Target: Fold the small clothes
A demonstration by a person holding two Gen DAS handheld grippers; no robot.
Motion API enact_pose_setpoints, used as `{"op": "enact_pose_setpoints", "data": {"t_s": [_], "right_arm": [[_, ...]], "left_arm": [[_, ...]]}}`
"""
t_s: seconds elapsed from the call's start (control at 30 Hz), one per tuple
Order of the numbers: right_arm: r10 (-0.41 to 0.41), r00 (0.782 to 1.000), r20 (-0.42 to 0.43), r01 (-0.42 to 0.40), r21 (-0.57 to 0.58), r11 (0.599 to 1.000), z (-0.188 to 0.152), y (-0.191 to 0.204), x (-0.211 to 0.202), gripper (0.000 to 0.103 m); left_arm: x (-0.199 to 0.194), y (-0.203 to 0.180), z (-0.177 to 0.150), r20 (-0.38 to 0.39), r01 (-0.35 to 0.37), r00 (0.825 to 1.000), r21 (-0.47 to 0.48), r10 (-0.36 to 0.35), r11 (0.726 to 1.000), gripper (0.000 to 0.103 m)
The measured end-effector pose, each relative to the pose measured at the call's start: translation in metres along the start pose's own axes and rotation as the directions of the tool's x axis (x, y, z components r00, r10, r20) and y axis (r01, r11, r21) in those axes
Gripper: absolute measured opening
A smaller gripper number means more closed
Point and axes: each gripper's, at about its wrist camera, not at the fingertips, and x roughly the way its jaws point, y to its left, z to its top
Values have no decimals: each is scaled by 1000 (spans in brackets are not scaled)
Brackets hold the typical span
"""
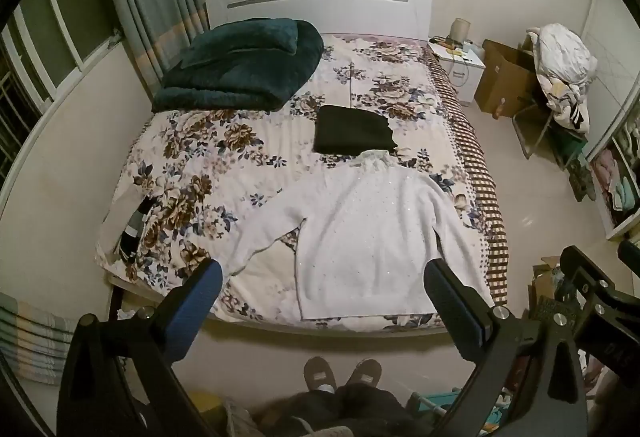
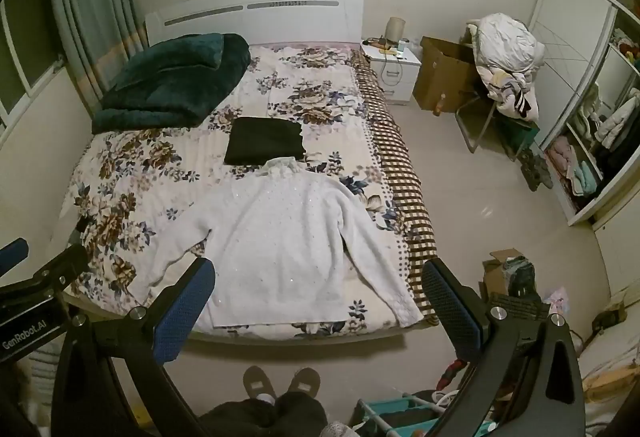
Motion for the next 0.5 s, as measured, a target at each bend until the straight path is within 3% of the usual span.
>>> {"op": "enact_pose_setpoints", "data": {"t_s": [0.5], "right_arm": [[2, 1000, 0, -2, 0, 1000, 1, -1, 1, 103]], "left_arm": [[0, -1, 0, 6, -10, 1000, 6, 10, 1000, 103]]}}
